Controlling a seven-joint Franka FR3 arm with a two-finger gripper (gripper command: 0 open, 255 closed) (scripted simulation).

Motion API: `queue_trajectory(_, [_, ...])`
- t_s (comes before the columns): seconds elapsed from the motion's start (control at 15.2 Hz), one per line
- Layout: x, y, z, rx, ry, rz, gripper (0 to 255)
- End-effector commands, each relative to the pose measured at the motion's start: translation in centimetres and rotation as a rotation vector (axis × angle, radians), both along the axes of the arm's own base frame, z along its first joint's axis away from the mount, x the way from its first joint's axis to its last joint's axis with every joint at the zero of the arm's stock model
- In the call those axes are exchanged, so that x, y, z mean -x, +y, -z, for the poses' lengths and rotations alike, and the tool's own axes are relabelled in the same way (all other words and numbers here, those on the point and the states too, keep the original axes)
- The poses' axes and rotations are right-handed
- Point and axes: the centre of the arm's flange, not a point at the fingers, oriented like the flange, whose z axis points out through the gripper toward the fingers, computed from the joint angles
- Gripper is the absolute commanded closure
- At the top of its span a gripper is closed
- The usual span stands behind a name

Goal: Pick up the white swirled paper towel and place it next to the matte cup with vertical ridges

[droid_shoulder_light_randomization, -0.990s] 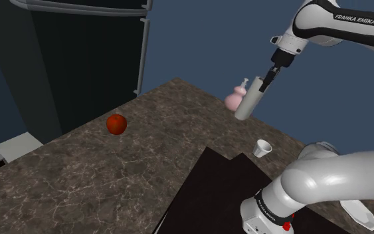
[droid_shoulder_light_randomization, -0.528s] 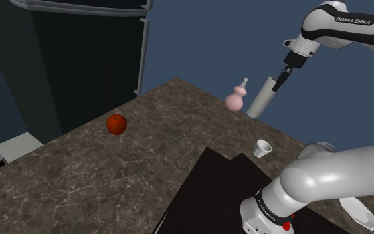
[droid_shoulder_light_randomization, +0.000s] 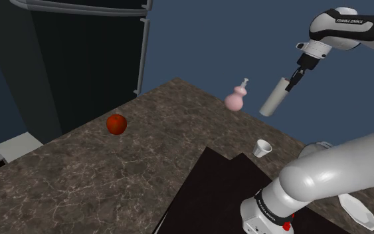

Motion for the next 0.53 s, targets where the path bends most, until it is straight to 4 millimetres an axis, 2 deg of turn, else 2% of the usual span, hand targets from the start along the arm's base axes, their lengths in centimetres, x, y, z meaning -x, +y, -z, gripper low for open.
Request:
queue_trajectory(0.0, [0.6, -2.6, 0.1, 0.002, 0.000, -0.002, 255])
queue_trajectory(0.4, [2.3, -10.5, 0.0, 0.002, 0.000, -0.002, 255])
queue_trajectory(0.46, [2.3, -10.5, 0.6, 0.002, 0.000, -0.002, 255])
